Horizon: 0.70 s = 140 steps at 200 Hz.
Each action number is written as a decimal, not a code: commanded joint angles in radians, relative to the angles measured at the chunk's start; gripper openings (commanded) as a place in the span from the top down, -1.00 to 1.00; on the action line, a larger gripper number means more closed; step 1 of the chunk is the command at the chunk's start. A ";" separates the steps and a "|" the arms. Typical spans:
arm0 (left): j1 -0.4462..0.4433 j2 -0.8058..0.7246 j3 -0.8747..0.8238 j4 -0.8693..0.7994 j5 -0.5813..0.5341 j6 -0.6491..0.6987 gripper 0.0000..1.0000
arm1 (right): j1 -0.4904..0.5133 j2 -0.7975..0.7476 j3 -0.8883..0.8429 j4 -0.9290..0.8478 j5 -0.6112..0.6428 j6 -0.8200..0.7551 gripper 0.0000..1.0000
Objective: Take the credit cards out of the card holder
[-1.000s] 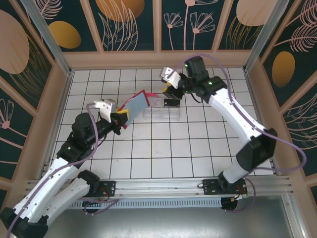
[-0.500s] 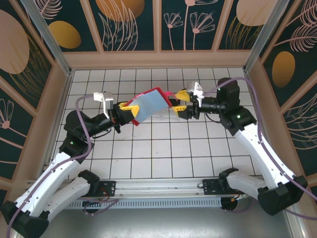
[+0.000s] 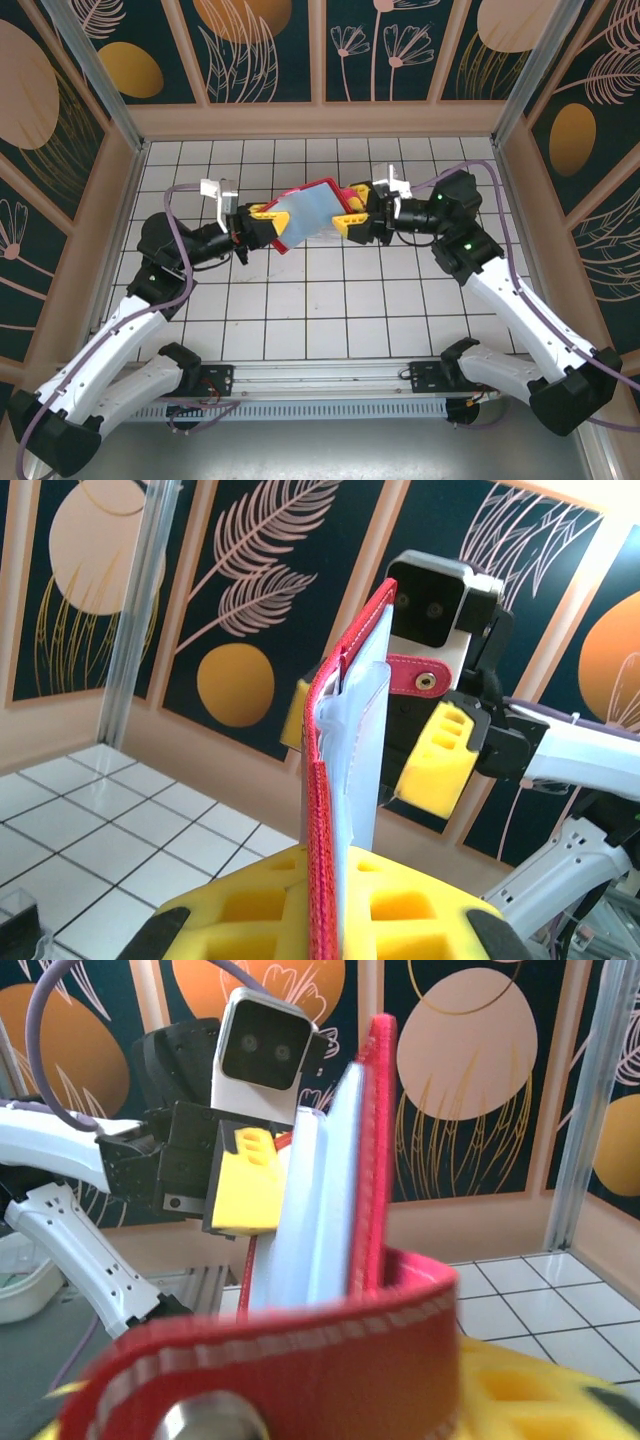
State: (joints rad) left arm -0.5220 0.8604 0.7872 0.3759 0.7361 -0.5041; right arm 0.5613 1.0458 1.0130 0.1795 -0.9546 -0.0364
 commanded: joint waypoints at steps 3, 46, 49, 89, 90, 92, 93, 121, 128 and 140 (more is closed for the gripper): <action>0.005 0.003 0.070 -0.112 -0.011 0.092 0.86 | 0.025 -0.014 0.035 -0.052 0.069 0.013 0.62; 0.006 -0.003 0.089 -0.264 -0.069 0.197 0.30 | 0.040 -0.048 0.019 -0.183 0.166 0.028 1.00; 0.005 -0.005 0.090 -0.276 -0.077 0.204 0.24 | 0.041 -0.052 0.016 -0.193 0.174 0.030 1.00; 0.005 -0.063 0.074 -0.354 -0.212 0.278 -0.01 | 0.044 -0.095 -0.059 -0.294 0.238 0.065 1.00; 0.005 -0.064 0.073 -0.353 -0.215 0.278 -0.01 | 0.044 -0.095 -0.062 -0.294 0.238 0.067 1.00; 0.005 -0.067 0.071 -0.353 -0.223 0.279 -0.02 | 0.045 -0.095 -0.066 -0.296 0.238 0.071 1.00; 0.005 -0.069 0.070 -0.353 -0.228 0.280 -0.02 | 0.045 -0.095 -0.070 -0.297 0.238 0.073 1.00; 0.005 -0.087 0.040 -0.348 -0.365 0.283 -0.09 | 0.070 -0.080 -0.158 -0.257 0.227 0.154 1.00; 0.005 -0.086 0.030 -0.350 -0.400 0.283 -0.09 | 0.077 -0.073 -0.189 -0.220 0.221 0.186 1.00; 0.005 -0.083 0.017 -0.350 -0.452 0.282 -0.09 | 0.086 -0.062 -0.249 -0.143 0.210 0.258 1.00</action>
State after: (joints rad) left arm -0.5220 0.7769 0.8402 0.0402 0.4393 -0.2470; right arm 0.6243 0.9676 0.8547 -0.0708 -0.7376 0.0864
